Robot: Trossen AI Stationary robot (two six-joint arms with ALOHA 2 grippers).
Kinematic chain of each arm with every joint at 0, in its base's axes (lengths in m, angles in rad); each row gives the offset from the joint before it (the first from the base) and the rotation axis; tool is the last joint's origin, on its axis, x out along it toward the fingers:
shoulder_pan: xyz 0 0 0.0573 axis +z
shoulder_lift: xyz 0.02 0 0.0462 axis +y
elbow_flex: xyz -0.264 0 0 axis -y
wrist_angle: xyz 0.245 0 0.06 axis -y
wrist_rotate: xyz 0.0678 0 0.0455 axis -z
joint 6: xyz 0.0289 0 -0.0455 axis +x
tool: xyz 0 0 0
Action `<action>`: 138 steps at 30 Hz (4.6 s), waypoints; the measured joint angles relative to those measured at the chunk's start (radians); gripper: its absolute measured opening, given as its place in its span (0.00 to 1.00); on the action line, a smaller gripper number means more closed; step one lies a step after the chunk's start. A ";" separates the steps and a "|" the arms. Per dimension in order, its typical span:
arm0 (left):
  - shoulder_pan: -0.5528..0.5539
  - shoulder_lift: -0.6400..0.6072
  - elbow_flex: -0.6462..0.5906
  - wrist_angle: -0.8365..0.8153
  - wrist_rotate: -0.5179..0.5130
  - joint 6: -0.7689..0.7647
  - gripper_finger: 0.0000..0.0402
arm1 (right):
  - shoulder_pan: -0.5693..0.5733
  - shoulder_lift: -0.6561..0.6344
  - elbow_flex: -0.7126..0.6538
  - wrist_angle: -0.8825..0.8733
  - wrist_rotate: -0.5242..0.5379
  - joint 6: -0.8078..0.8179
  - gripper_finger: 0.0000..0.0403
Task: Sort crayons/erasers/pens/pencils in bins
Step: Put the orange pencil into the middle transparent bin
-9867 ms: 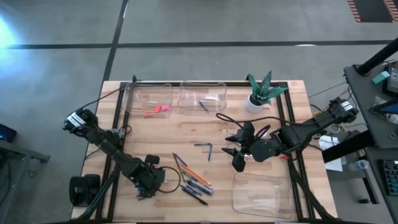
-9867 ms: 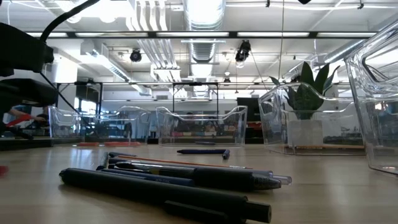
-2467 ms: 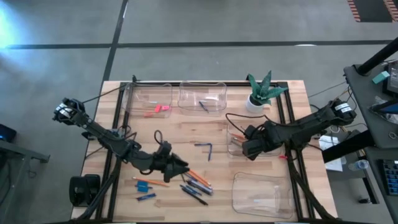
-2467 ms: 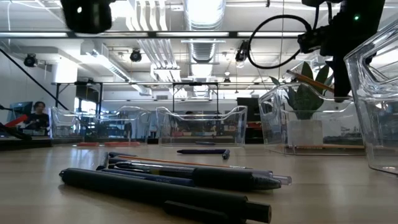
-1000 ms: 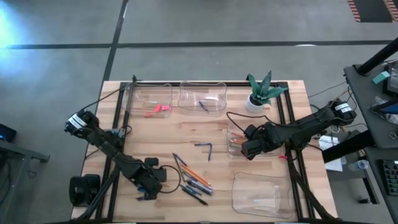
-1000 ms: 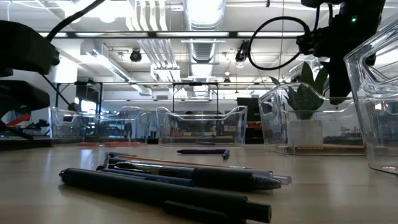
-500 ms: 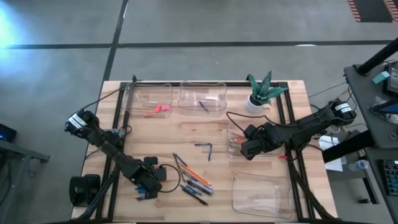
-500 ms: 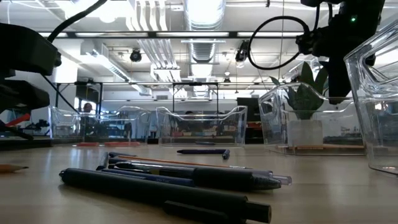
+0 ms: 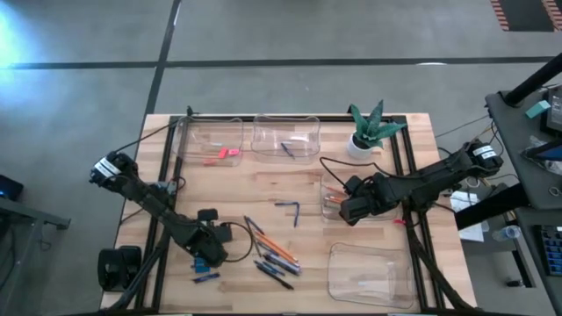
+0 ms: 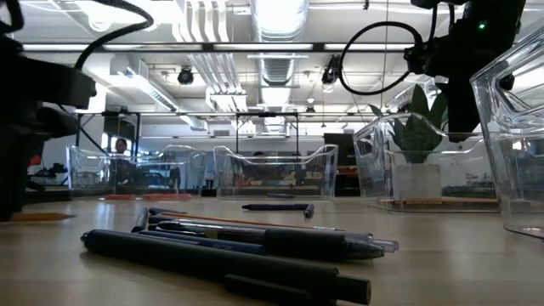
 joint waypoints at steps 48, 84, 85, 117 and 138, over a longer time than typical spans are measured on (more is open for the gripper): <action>0.231 -0.297 0.057 1.054 -0.427 0.578 0.02 | 0.002 -0.065 0.494 0.336 0.219 -0.514 0.38; 0.232 -0.296 0.131 1.490 -0.307 0.744 0.02 | 0.015 0.087 0.546 0.816 -0.060 -0.659 0.55; 0.232 -0.295 0.132 1.491 -0.305 0.744 0.02 | 0.020 0.099 0.546 0.847 -0.061 -0.667 0.55; 0.233 -0.218 0.184 1.491 -0.290 0.764 0.02 | 0.039 0.179 0.574 0.939 -0.051 -0.691 0.47; 0.233 -0.218 0.181 1.487 -0.294 0.761 0.02 | 0.034 0.185 0.574 0.947 -0.056 -0.605 0.05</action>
